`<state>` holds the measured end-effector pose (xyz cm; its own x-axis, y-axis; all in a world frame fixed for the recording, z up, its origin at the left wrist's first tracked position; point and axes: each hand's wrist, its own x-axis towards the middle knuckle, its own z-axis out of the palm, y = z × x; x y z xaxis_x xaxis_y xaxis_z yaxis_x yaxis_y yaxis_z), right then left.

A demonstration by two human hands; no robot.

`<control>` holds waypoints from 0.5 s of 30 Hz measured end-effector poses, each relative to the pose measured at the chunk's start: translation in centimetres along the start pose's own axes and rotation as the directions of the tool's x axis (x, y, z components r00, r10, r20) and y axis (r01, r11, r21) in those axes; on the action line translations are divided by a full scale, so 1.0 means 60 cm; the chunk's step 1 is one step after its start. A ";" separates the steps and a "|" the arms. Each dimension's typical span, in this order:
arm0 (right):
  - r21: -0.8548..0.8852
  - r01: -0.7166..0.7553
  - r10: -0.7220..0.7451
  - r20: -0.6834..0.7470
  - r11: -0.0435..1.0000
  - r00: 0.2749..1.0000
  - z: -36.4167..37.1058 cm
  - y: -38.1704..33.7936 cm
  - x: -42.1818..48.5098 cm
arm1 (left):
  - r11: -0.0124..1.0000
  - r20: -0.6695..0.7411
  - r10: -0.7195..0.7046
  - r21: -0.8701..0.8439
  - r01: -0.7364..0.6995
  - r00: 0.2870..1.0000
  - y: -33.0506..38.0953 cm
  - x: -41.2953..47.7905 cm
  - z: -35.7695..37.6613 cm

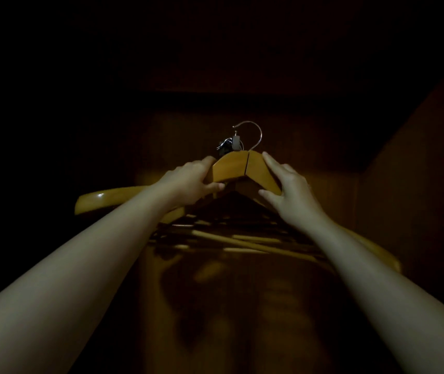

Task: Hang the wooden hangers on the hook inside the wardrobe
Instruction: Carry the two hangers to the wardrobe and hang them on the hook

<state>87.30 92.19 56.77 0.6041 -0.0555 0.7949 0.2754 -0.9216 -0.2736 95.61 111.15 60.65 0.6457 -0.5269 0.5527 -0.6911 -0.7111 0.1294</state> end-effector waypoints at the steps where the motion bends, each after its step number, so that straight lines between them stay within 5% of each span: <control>1: 0.011 -0.009 0.008 0.028 1.000 1.000 0.004 0.003 0.007 | 1.000 0.008 0.005 -0.017 -0.005 1.000 -0.004 0.005 0.000; 5: 0.002 0.008 -0.008 0.088 1.000 0.996 0.028 0.013 0.007 | 0.962 -0.066 -0.019 -0.273 0.000 0.998 -0.027 0.005 0.012; 11: -0.166 0.054 -0.056 -0.002 0.985 0.998 0.058 0.017 -0.009 | 0.951 0.038 -0.045 -0.306 0.054 0.998 -0.028 -0.026 0.063; 15: -0.195 0.064 -0.075 -0.051 0.979 0.996 0.081 0.018 -0.016 | 0.975 -0.016 -0.073 -0.210 0.068 0.997 -0.040 -0.028 0.095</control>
<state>90.64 93.13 53.09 0.5430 -0.0058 0.8397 0.1625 -0.9804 -0.1119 98.06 111.08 54.73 0.6892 -0.4656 0.5552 -0.6980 -0.6321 0.3365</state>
